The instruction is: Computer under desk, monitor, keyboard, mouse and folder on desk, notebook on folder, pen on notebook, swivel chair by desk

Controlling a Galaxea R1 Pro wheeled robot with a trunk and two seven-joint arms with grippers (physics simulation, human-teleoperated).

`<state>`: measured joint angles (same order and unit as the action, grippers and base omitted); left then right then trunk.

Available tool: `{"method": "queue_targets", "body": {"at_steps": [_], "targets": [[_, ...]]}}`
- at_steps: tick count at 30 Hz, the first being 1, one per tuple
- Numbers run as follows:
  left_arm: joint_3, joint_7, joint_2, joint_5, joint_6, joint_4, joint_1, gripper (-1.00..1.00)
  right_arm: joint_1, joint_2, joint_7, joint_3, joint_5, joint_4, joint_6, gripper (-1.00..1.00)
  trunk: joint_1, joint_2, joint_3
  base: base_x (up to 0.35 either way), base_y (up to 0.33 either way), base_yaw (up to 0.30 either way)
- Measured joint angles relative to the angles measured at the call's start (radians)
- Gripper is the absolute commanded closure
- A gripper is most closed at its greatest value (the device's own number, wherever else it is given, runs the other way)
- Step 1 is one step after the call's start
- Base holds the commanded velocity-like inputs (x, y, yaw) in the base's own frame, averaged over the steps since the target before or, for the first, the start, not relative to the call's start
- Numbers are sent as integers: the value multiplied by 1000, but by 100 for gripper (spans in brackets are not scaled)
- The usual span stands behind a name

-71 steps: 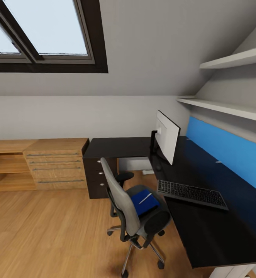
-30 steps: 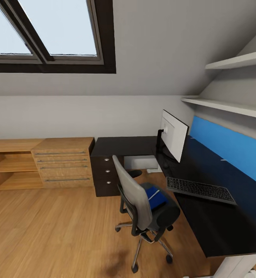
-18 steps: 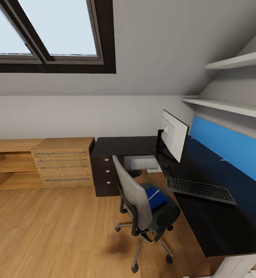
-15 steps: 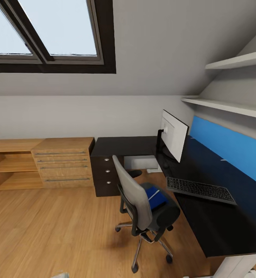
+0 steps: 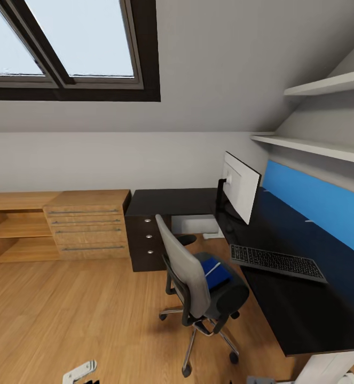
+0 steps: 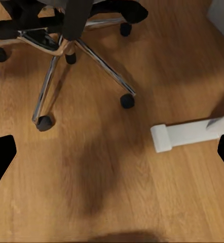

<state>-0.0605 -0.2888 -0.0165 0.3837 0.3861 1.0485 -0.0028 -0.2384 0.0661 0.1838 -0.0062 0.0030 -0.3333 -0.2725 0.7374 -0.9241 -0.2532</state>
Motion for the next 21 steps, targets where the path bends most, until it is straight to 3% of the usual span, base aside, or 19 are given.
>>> {"method": "queue_targets", "body": {"at_steps": [5, 9, 18, 21], "targets": [[0, -2, -1, 2, -2, -12, 0, -100, -1, 1, -1, 0, -1, 69, -77, -100, 0, 0, 0, 0, 0, 22], [0, -3, -1, 3, -20, -14, 0, -100, -2, 3, -1, 2, 1, 125, -147, -100, 0, 0, 0, 0, 0, 195], [1, -5, 1, 5, -155, -32, 0, -100, -2, 2, 0, 3, 3, 140, -186, -100, 0, 0, 0, 0, 0, 257], [2, -6, 1, 5, -175, -40, 0, -100, -2, 1, 0, 2, 3, 141, -188, -100, 11, -21, -9, 0, 0, 272]]}}
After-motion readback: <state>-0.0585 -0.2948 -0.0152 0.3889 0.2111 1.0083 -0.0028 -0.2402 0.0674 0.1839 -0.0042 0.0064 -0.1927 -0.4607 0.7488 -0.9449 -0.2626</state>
